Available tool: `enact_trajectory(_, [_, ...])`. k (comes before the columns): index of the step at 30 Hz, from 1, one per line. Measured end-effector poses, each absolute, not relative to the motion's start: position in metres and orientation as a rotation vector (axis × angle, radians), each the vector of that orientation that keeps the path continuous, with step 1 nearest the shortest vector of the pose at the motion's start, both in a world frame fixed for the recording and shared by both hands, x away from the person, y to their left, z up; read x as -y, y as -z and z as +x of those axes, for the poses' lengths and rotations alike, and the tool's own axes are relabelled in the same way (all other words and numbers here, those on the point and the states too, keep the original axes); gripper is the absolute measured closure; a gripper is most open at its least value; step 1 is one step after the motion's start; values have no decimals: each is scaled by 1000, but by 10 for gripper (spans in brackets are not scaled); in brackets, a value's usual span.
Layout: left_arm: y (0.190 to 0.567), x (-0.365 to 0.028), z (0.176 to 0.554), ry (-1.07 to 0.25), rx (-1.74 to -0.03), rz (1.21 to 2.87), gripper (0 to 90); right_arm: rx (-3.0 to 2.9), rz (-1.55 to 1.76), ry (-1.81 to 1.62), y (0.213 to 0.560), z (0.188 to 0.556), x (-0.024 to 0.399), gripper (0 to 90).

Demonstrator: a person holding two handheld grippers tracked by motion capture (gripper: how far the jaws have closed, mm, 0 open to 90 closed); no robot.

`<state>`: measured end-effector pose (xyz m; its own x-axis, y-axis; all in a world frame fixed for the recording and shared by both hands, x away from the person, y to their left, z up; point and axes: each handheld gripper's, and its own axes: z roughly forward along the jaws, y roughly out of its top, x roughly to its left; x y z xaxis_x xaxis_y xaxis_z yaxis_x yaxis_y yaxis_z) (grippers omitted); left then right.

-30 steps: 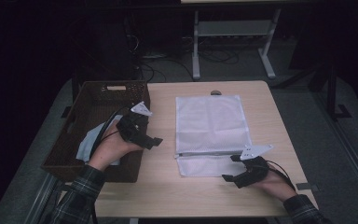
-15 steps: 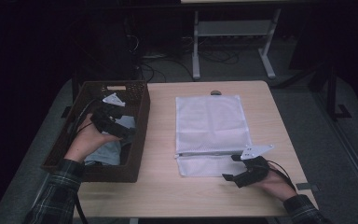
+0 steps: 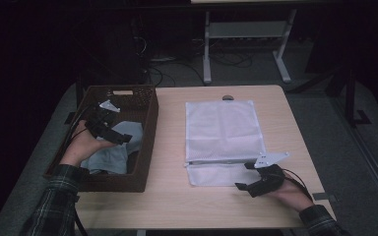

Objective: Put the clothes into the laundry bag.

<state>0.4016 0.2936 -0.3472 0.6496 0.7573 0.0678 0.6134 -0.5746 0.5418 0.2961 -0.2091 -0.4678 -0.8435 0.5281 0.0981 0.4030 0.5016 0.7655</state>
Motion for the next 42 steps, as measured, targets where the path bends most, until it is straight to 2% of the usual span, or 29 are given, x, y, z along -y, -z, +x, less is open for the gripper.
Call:
enact_trajectory(15, [396, -317, 425, -325, -1183, 2442, 23, -2594, 808, -1249, 469, 296, 209, 153])
enact_trajectory(23, [421, -319, 431, -281, -1216, 2536, 23, -2598, 806, -1242, 469, 296, 209, 153])
enact_trajectory(39, [435, -320, 435, -234, -1237, 2567, 24, -2604, 803, -1237, 470, 296, 209, 154])
enact_trajectory(42, [435, -320, 434, -258, -1229, 2593, 79, -2602, 805, -1237, 470, 296, 209, 155])
